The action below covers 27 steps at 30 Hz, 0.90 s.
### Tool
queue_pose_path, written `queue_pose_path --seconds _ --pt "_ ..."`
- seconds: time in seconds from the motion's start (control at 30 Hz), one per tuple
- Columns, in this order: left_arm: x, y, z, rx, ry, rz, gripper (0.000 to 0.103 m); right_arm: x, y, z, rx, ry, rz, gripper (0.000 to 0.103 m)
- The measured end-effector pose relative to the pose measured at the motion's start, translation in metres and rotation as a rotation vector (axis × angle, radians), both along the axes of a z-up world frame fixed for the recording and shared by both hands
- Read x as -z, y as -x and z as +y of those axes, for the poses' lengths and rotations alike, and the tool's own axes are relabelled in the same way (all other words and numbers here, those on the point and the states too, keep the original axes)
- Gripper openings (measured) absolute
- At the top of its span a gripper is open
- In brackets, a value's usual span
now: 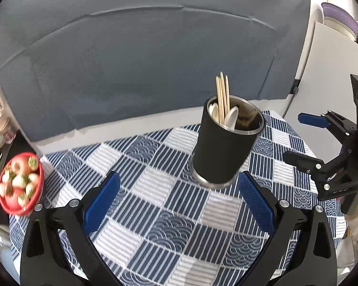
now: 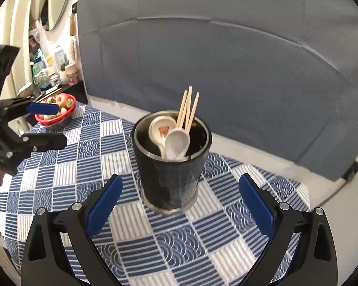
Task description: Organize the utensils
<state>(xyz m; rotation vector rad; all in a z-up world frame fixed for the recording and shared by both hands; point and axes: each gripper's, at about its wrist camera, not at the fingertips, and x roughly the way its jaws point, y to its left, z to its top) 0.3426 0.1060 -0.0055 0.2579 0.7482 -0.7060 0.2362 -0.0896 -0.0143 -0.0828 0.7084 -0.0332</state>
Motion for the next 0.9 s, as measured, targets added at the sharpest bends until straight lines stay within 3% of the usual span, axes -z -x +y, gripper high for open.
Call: queue_pose_path --seconds 0.3,0.53,0.7,0.9 --pt "0.031 0.04 0.027 -0.027 0.009 0.073 0.097 0.029 0.044 0.028 0.033 -0.016 0.073 0.095" --pt "0.059 0.065 0.049 -0.074 0.022 0.122 0.097 0.042 0.077 0.045 0.081 0.001 0.075 0.095" --pt "0.05 0.082 0.066 -0.122 0.061 0.112 0.097 0.048 0.1 0.052 0.109 -0.014 0.082 0.095" --pt "0.04 0.105 0.08 -0.161 0.02 0.065 0.097 0.044 0.122 0.06 0.146 -0.035 0.097 0.095"
